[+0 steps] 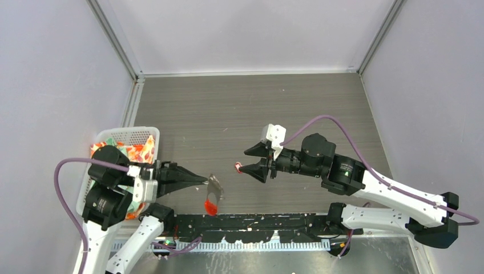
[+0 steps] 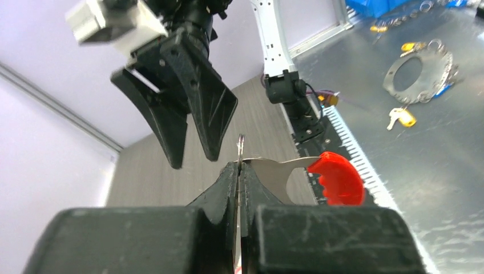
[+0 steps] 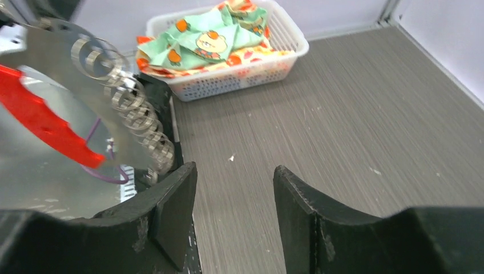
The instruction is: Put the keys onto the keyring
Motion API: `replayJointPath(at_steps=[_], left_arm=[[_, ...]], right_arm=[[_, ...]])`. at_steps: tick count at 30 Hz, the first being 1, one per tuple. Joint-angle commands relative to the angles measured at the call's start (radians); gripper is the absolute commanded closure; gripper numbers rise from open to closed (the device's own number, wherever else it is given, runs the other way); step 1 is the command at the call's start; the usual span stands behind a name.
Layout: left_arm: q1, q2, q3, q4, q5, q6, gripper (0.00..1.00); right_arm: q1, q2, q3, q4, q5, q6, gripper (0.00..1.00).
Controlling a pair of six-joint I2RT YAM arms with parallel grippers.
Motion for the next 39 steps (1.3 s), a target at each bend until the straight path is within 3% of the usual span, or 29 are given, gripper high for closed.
replayJointPath(at_steps=[1, 6, 13, 16, 21, 23, 26, 29, 36, 39], left_arm=[[-0.002, -0.032, -0.004, 0.036, 0.039, 0.179, 1.0], [-0.002, 0.001, 0.03, -0.107, -0.003, 0.233, 1.0], [-0.002, 0.084, -0.026, -0.128, -0.152, 0.093, 1.0], [0.0, 0.122, -0.066, -0.055, -0.197, -0.011, 1.0], [0.104, 0.157, -0.114, -0.075, -0.184, -0.009, 1.0], [0.17, 0.16, -0.138, -0.102, -0.161, 0.019, 1.0], [0.186, 0.154, -0.154, -0.222, -0.187, 0.158, 1.0], [0.199, 0.148, -0.171, -0.23, -0.178, 0.144, 1.0], [0.213, 0.099, -0.163, -0.251, -0.198, 0.101, 1.0], [0.215, 0.089, -0.149, -0.296, -0.198, 0.104, 1.0]], right_arm=[[-0.006, -0.013, -0.032, 0.038, 0.088, 0.04, 0.44], [-0.008, 0.021, -0.047, -0.016, 0.121, 0.09, 0.46], [-0.008, 0.188, -0.038, -0.16, 0.283, 0.144, 0.49], [-0.011, 0.232, -0.09, -0.124, 0.302, 0.143, 0.5], [-0.068, 0.246, -0.193, 0.01, 0.278, 0.092, 0.56], [-0.126, 0.25, -0.226, 0.063, 0.206, 0.051, 0.56], [-0.279, 0.275, -0.256, 0.153, -0.088, -0.022, 0.53], [-0.443, 0.375, -0.238, 0.214, -0.338, -0.066, 0.49], [-0.494, 0.697, 0.019, -0.066, -0.533, -0.281, 0.46], [-0.491, 0.802, 0.115, -0.131, -0.564, -0.302, 0.44]])
